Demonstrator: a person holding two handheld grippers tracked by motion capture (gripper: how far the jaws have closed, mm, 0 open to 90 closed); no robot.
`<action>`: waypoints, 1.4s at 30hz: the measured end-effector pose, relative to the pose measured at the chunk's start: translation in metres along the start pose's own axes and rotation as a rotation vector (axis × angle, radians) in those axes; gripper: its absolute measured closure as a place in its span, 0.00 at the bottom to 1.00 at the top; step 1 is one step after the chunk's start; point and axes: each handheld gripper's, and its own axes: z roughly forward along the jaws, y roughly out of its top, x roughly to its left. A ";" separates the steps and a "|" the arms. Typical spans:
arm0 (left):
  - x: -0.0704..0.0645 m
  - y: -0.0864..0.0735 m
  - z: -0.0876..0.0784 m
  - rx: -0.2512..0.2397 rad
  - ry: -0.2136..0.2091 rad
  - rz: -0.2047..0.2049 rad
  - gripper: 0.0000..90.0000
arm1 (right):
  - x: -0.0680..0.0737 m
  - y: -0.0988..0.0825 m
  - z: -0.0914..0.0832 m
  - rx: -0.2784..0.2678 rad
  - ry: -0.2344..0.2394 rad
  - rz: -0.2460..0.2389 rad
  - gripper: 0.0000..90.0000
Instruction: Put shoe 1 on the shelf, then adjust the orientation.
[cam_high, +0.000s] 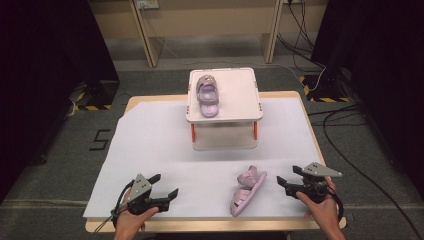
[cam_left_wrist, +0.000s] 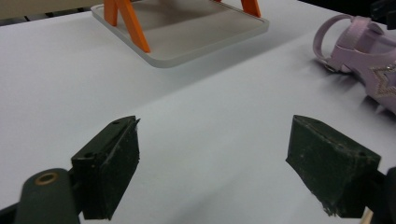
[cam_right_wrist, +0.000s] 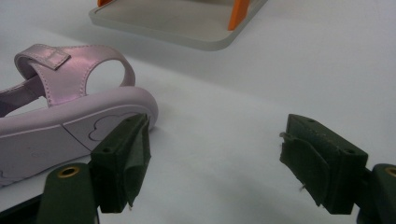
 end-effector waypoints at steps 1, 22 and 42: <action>0.000 -0.001 -0.001 -0.001 -0.005 0.000 0.18 | 0.000 0.000 0.000 -0.001 0.001 -0.003 0.27; -0.003 -0.007 -0.006 0.005 -0.007 -0.011 0.18 | 0.002 0.000 -0.003 -0.017 0.015 -0.014 0.27; 0.000 -0.010 -0.005 0.007 -0.004 -0.029 0.18 | 0.034 0.024 -0.011 -0.074 0.177 -0.106 0.27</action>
